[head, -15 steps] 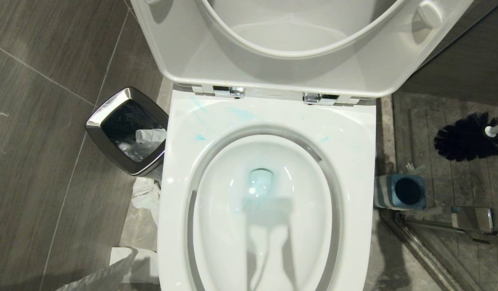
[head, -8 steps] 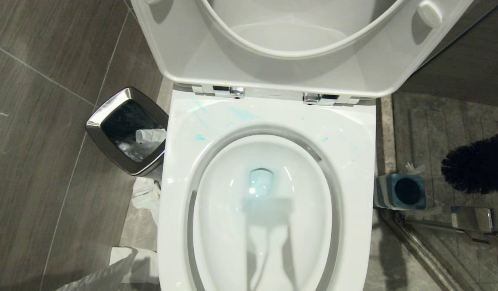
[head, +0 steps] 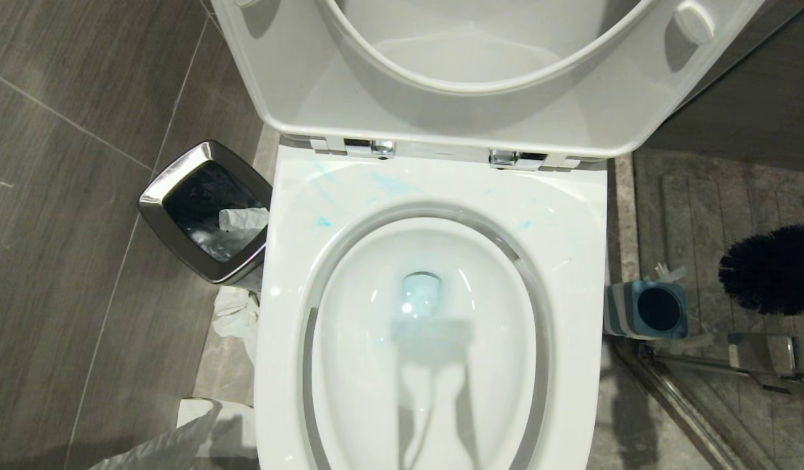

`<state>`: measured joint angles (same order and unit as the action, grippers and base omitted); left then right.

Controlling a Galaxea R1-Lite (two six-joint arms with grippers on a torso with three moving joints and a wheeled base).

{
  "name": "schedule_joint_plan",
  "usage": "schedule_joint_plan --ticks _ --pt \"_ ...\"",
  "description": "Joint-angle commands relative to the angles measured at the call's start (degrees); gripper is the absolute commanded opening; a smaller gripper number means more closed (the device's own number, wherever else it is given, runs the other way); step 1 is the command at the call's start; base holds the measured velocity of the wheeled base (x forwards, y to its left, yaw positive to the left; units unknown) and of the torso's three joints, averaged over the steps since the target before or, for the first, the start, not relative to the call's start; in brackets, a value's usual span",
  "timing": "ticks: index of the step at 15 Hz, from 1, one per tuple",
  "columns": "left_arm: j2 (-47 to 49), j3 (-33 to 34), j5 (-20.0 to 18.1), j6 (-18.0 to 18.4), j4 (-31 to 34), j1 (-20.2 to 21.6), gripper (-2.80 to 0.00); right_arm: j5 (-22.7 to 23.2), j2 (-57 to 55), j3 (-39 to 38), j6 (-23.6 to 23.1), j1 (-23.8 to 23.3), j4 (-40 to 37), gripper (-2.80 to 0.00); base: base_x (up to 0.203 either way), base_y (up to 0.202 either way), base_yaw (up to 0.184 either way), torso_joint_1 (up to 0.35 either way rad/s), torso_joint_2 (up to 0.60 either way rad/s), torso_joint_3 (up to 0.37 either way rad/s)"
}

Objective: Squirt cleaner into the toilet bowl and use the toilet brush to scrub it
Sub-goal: Scrub the toilet bowl

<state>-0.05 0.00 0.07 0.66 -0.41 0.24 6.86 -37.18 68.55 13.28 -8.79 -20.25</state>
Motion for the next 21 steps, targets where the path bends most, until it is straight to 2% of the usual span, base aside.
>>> schedule_joint_plan --ticks 1,8,11,15,18,21 --pt "0.0 0.4 0.0 0.0 0.0 0.0 -2.80 0.1 0.4 0.0 0.0 0.0 -0.3 -2.80 0.000 0.000 0.000 0.000 0.00 0.000" --pt "0.0 0.4 0.0 -0.2 0.0 0.0 -2.80 1.1 2.0 0.1 -2.7 0.0 -0.4 -2.80 0.000 0.000 0.000 0.000 0.00 0.008" --pt "0.0 0.4 0.0 -0.4 0.0 0.0 -2.80 1.2 3.3 -0.7 -2.5 0.0 -0.6 -2.80 0.000 0.000 0.000 -0.001 0.00 0.148" --pt "0.0 0.4 0.1 -0.7 0.0 0.0 -2.80 2.4 6.8 -5.7 0.5 0.0 -3.2 -2.80 0.000 0.000 0.000 -0.001 0.00 0.195" --pt "0.0 0.4 0.1 -0.7 0.0 0.0 -2.80 2.5 9.3 -8.1 0.6 -0.3 -3.5 -2.80 0.000 0.000 0.000 -0.002 0.00 0.204" --pt "0.0 0.4 0.2 -0.7 0.0 0.0 -2.80 2.5 12.8 -10.9 0.7 -1.4 -8.4 -2.80 0.000 0.000 0.000 0.002 0.00 0.199"
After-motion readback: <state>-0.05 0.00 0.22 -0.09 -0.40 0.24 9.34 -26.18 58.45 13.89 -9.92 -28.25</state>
